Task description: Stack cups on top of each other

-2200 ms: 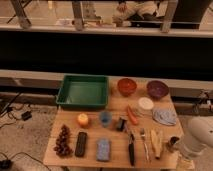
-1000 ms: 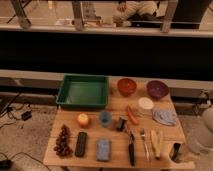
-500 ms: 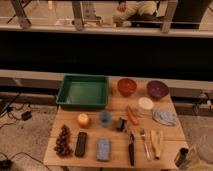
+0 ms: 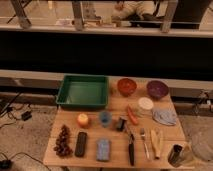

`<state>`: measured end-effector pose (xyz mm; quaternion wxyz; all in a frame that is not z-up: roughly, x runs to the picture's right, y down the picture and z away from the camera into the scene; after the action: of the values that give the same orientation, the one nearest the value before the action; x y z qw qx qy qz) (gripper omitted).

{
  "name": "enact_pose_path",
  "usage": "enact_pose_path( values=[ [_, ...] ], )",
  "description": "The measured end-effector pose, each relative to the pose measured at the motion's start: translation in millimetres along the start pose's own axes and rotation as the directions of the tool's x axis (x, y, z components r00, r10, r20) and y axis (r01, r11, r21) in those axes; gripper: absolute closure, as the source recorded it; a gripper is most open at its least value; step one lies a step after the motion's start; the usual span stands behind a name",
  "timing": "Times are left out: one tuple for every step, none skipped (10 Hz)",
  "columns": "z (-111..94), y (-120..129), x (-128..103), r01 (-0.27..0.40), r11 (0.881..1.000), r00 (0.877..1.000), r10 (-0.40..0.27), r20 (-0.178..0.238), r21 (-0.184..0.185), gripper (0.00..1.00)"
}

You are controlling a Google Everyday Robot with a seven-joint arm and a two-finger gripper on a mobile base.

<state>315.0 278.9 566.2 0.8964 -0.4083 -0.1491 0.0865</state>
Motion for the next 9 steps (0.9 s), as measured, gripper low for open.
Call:
enact_pose_path(
  values=[
    [-1,-1,-9,0.015,1.000,1.000,-0.015,0.011,0.004,0.97],
    [1,-2,-21,0.035,0.999,0.999,-0.036,0.022,0.011,0.97],
    [4,-3,-35,0.058,0.998,0.998,-0.058,0.030,0.012,0.97],
    [8,-5,-47,0.073,0.997,0.997,-0.073,0.034,0.010,0.97],
    [14,-7,-63,0.094,0.996,0.995,-0.094,0.039,0.006,0.97],
    [22,-10,-79,0.117,0.993,0.992,-0.117,0.043,-0.003,0.97],
    [29,-13,-90,0.129,0.992,0.991,-0.129,0.048,-0.013,0.97],
    [34,-18,-98,0.136,0.991,0.990,-0.135,0.048,-0.019,0.97],
    [36,-29,-105,0.141,0.990,0.989,-0.140,0.044,-0.021,0.97]
  ],
)
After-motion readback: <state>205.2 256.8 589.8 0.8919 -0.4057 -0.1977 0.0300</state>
